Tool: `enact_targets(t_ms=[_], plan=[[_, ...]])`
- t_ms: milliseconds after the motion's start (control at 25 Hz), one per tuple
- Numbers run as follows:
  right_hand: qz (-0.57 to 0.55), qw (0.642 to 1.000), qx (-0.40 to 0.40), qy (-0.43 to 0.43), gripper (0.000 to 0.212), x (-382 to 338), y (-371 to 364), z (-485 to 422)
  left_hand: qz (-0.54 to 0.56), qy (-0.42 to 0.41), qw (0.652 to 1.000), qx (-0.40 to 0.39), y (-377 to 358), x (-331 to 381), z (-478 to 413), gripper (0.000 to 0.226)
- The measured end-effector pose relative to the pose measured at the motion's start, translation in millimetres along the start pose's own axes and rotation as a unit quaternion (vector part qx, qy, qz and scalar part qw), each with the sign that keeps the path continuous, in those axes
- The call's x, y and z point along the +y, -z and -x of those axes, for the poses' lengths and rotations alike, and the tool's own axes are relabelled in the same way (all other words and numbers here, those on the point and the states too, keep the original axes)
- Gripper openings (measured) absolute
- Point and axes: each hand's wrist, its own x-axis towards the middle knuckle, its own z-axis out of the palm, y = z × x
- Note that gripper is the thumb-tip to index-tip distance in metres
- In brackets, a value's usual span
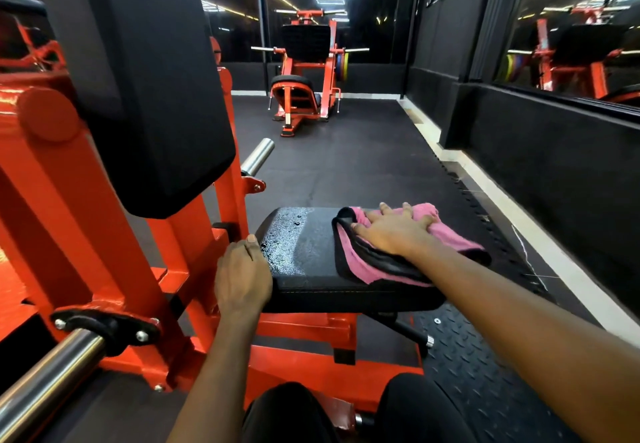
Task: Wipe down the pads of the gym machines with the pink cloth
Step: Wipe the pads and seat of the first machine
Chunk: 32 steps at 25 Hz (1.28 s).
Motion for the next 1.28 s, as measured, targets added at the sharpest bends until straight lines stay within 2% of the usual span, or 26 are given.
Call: enact_targets(t_ms=[160, 240, 320, 400, 600, 800, 880, 960, 1040, 1120, 1200, 1280], plan=[[-0.001, 0.998, -0.021, 0.061, 0.08, -28, 1, -26, 0.013, 0.008, 1.0, 0.004, 2, 2, 1, 0.041], [-0.001, 0.994, -0.007, 0.112, 0.076, -36, -3, -5, 0.02, 0.012, 1.0, 0.001, 4, 4, 3, 0.041], [-0.001, 0.987, -0.006, 0.162, 0.089, -36, -6, 32, 0.027, 0.018, 0.999, -0.005, 5, 4, 3, 0.04], [0.022, 0.985, 0.005, 0.169, 0.098, -32, -14, 56, 0.03, 0.019, 0.999, -0.009, 5, 3, 4, 0.04], [-0.038, 0.995, 0.025, 0.088, 0.057, -29, -3, 22, 0.032, 0.019, 0.999, 0.002, 4, 1, 2, 0.04], [-0.039, 0.996, 0.033, 0.07, 0.045, -56, 7, -35, 0.037, 0.012, 0.999, 0.01, 3, 1, 2, 0.041], [-0.052, 0.991, 0.048, 0.117, 0.04, -61, 4, -22, 0.046, 0.016, 0.999, 0.01, 3, 0, 3, 0.043], [-0.083, 0.975, 0.052, 0.2, 0.031, -60, -1, 11, 0.049, 0.018, 0.999, 0.009, 4, 2, 3, 0.045], [-0.088, 0.955, 0.049, 0.279, 0.036, -57, -7, 47, 0.061, 0.021, 0.998, -0.016, 9, 4, 3, 0.047], [-0.107, 0.939, 0.064, 0.319, 0.034, -50, -13, 68, 0.091, 0.041, 0.993, -0.058, 18, 4, -1, 0.053], [-0.25, 0.921, 0.137, 0.266, 0.023, -59, -14, 78, 0.109, 0.064, 0.99, -0.069, 28, 2, -8, 0.066], [-0.408, 0.873, 0.231, 0.131, 0.028, -82, -9, 77, 0.132, 0.064, 0.989, -0.017, 40, 9, -12, 0.08]])
